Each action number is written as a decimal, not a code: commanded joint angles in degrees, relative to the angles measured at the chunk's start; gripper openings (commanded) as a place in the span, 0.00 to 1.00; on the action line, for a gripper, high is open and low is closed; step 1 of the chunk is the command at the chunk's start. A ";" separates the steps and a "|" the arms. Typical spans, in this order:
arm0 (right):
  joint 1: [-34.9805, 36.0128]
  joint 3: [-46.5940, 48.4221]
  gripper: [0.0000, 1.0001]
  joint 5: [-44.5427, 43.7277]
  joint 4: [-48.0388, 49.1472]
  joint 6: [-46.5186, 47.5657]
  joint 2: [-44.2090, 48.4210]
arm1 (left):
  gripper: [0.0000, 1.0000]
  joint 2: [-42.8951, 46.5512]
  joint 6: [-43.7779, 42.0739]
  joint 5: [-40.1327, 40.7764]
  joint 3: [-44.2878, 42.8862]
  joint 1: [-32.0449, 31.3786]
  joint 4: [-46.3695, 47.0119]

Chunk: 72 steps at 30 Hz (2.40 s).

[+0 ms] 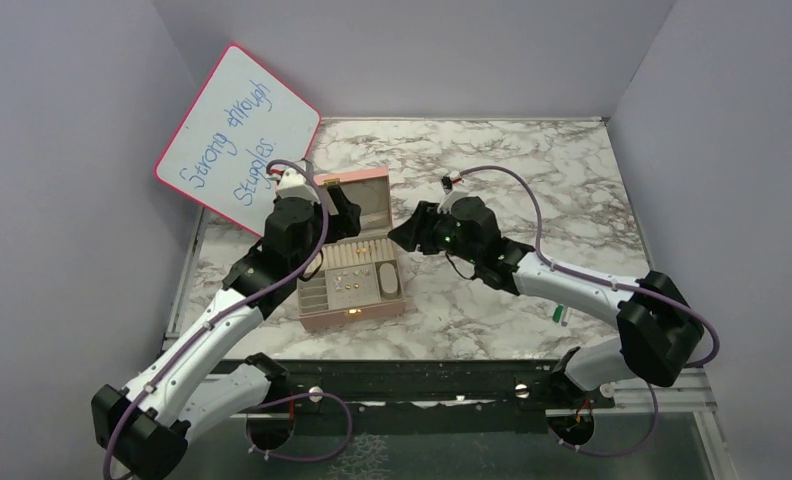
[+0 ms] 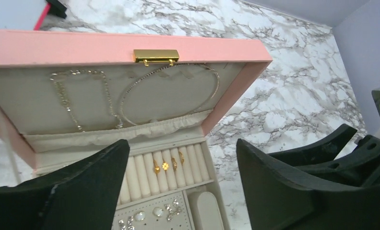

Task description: Organize the mixed jewelry

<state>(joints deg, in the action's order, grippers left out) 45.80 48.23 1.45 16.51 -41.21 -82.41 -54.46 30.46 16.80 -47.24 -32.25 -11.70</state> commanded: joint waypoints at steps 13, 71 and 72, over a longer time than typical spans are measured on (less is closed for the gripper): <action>-0.67 20.35 0.58 -9.68 -12.99 3.27 -1.24 | 0.96 -4.19 -13.00 4.99 -20.47 2.52 -5.59; 0.23 6.75 0.59 16.37 -34.86 9.47 -1.06 | 0.61 10.43 0.16 -14.19 2.60 14.14 -45.28; 0.27 6.72 0.58 16.45 -34.52 9.29 -1.39 | 0.59 10.12 -0.01 -14.09 2.66 14.14 -45.54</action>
<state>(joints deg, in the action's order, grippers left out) 45.32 54.46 16.86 -20.69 -32.69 -83.40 -44.18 30.30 0.01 -44.38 -18.44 -53.32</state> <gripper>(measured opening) 0.597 0.665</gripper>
